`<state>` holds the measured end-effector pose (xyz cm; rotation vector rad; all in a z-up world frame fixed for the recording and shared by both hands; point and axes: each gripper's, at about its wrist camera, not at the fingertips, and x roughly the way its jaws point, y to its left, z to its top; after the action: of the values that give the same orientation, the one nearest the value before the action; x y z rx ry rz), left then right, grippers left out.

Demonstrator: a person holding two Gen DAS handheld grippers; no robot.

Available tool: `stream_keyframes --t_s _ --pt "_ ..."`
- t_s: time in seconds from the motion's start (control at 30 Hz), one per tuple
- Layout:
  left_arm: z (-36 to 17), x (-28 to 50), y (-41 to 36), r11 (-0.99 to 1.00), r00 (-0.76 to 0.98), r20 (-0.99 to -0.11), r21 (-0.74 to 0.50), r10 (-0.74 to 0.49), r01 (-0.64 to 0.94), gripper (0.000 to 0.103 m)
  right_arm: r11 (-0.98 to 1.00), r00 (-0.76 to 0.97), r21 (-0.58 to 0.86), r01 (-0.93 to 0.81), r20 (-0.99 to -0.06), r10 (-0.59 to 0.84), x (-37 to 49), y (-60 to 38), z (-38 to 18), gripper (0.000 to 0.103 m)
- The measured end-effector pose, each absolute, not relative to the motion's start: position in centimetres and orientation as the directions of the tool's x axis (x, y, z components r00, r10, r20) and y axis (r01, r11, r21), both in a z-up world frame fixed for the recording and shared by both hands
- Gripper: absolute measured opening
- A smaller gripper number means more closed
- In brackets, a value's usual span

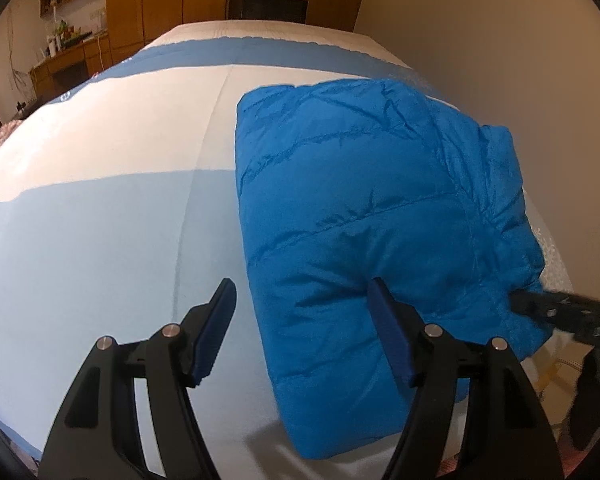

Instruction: Fold large clothes

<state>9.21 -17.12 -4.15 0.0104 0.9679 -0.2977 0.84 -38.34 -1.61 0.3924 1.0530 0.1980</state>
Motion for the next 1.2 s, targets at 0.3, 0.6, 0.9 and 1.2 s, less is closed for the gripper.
stream_keyframes --t_s 0.3,0.6,0.9,1.2 --pt "-2.5 10.1 -17.6 0.958 0.546 -0.799 -0.122 -0.25 0.26 0.067 0.973 0.633 0.224 -0.051 -0.747 0.205 1.3 -36.9 6.2 0.054" --pt "-1.6 14.7 -19.0 0.956 0.534 -0.808 -0.112 -0.247 0.273 0.067 0.968 0.544 0.21 -0.135 -0.801 0.249 9.5 -34.8 4.1 0.053" --pt "-3.9 19.9 -20.5 0.931 0.408 -0.859 -0.182 -0.307 0.317 0.069 0.952 0.425 0.305 -0.026 -0.858 0.287 12.5 -38.9 -2.1 0.05" --pt "-4.9 20.1 -20.7 0.933 0.412 -0.86 -0.175 -0.3 0.313 0.071 0.95 0.442 0.311 0.007 -0.854 0.276 10.3 -39.0 -3.7 0.05"
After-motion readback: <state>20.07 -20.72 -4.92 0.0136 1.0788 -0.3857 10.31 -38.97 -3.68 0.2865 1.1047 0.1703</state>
